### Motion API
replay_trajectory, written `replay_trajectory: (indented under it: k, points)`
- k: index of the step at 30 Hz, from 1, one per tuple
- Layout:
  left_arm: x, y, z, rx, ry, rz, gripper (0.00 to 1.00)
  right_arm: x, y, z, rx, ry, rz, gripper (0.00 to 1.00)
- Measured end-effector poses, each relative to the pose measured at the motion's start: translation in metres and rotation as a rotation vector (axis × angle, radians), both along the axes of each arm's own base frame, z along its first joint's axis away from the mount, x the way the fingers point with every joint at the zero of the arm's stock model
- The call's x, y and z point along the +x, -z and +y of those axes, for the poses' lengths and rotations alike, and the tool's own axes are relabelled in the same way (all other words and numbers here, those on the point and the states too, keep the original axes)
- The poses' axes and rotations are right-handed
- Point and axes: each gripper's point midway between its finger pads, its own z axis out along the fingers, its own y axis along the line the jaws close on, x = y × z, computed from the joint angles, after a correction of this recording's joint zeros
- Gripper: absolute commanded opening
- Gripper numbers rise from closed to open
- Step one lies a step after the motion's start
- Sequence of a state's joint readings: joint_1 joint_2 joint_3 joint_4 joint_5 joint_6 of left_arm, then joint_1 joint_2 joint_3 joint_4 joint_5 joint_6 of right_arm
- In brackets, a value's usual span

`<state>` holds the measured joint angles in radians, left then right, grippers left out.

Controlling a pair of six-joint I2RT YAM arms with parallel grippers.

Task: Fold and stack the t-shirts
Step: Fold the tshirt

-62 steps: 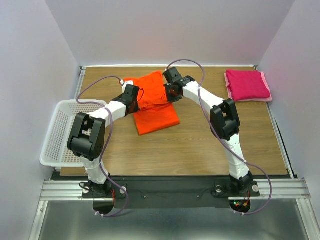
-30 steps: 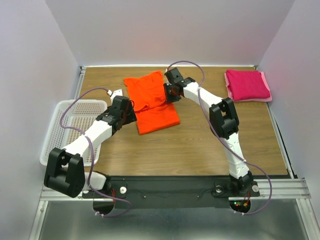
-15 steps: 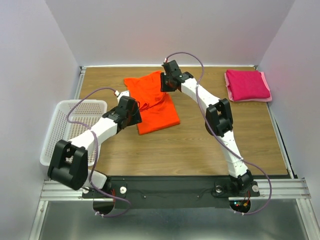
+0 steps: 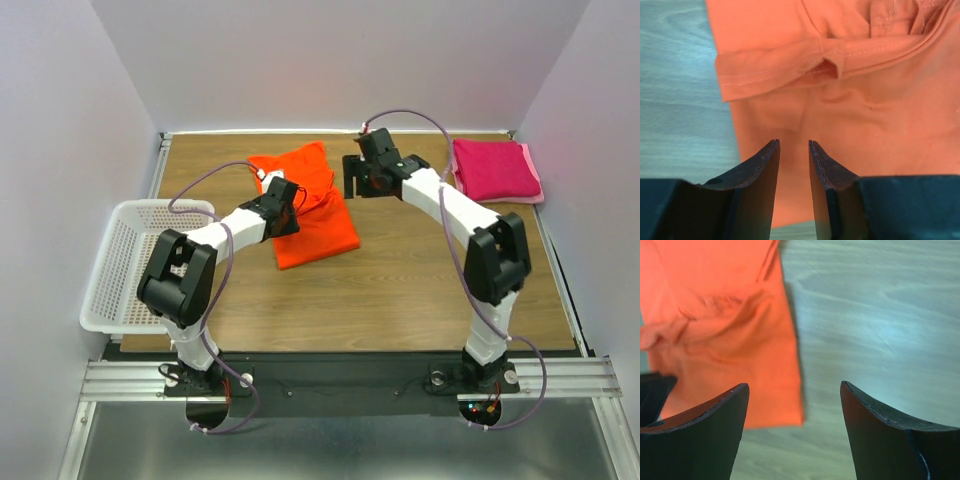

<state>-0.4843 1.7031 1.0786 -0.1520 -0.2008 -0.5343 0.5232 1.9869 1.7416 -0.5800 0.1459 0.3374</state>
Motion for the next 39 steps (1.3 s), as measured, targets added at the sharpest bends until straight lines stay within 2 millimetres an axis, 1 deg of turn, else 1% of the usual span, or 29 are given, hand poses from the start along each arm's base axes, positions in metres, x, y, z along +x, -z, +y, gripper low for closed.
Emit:
replay_trajectory:
  k: [1,3,5,7,12,14,17,20,25,33,35,36,39]
  points:
    - [0.003,0.002,-0.002,-0.001,-0.003,0.001,0.37,-0.009,-0.005,-0.007,-0.005,0.005,-0.005,0.79]
    - [0.007,0.006,-0.003,0.0,-0.011,0.006,0.35,-0.018,-0.015,-0.017,-0.003,0.016,-0.027,0.79]
    - [0.009,0.012,-0.004,0.004,-0.022,0.011,0.34,-0.03,-0.018,-0.029,-0.012,0.03,-0.031,0.79]
    - [0.01,0.018,-0.003,0.014,-0.035,0.015,0.34,-0.041,-0.013,-0.041,-0.024,0.045,-0.025,0.79]
    - [0.017,0.028,0.001,0.049,-0.062,0.016,0.34,-0.064,0.014,-0.063,-0.073,0.071,0.034,0.79]
    - [0.023,0.028,0.001,0.058,-0.071,0.006,0.34,-0.072,0.024,-0.07,-0.09,0.077,0.056,0.79]
    - [0.036,0.024,0.003,0.066,-0.092,-0.018,0.34,-0.079,0.028,-0.076,-0.1,0.081,0.068,0.79]
    - [0.046,0.02,0.006,0.071,-0.11,-0.036,0.34,-0.084,0.025,-0.079,-0.097,0.086,0.06,0.79]
    - [0.068,0.011,0.024,0.085,-0.161,-0.068,0.34,-0.085,0.017,-0.079,-0.084,0.092,0.042,0.79]
    - [0.1,0.006,0.043,0.104,-0.201,-0.098,0.35,-0.087,0.016,-0.078,-0.062,0.1,0.042,0.79]
    - [0.11,0.001,0.047,0.102,-0.212,-0.112,0.37,-0.09,0.018,-0.076,-0.048,0.095,0.054,0.78]
    - [0.113,-0.001,0.049,0.099,-0.218,-0.118,0.4,-0.09,0.017,-0.073,-0.033,0.089,0.059,0.78]
    - [0.117,-0.006,0.054,0.095,-0.228,-0.125,0.47,-0.092,0.016,-0.064,0.01,0.063,0.07,0.78]
